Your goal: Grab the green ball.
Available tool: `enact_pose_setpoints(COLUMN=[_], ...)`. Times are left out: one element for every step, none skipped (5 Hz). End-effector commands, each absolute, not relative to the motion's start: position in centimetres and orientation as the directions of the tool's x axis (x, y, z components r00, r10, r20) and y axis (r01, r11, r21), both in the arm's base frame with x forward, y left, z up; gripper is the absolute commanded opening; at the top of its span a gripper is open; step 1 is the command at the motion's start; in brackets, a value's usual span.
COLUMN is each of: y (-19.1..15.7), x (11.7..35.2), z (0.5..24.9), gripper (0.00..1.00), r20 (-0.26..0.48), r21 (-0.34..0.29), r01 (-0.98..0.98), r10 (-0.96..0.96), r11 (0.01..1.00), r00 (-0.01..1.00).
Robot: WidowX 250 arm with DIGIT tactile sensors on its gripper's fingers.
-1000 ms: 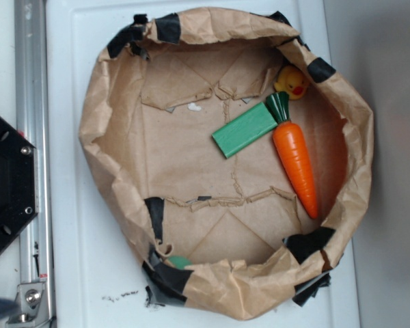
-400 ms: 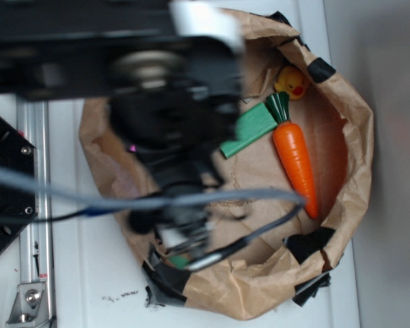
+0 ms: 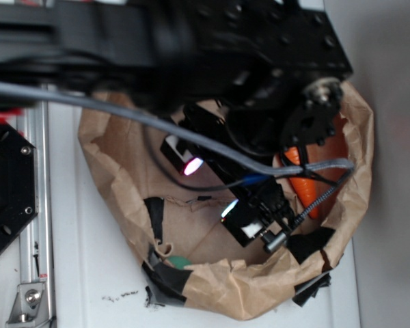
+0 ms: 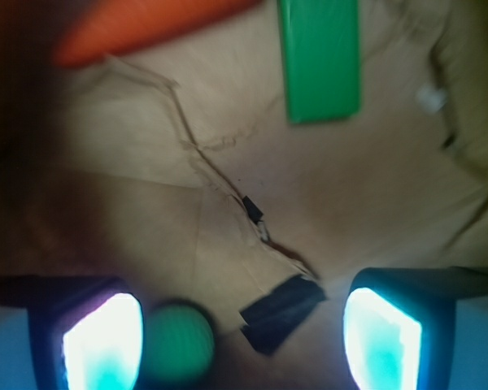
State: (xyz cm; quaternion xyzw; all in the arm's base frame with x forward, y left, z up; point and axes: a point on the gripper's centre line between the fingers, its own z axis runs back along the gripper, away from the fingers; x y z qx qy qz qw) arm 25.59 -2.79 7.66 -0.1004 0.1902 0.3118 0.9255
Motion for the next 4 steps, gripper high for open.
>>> enact_pose_setpoints(y=[-5.6, -6.9, -7.6, -8.5], x=[22.2, 21.7, 21.3, 20.7], z=[5.2, 5.4, 5.6, 5.4], gripper=[1.00, 1.00, 1.00, 1.00], r20=[-0.558, -0.603, -0.622, -0.647], r21=[-0.005, -0.020, -0.022, -0.021], r01=[-0.641, -0.649, -0.664, -0.667], r10=[0.529, 0.509, 0.509, 0.499], r11=[0.768, 0.760, 0.748, 0.744], r00=[0.639, 0.614, 0.595, 0.577])
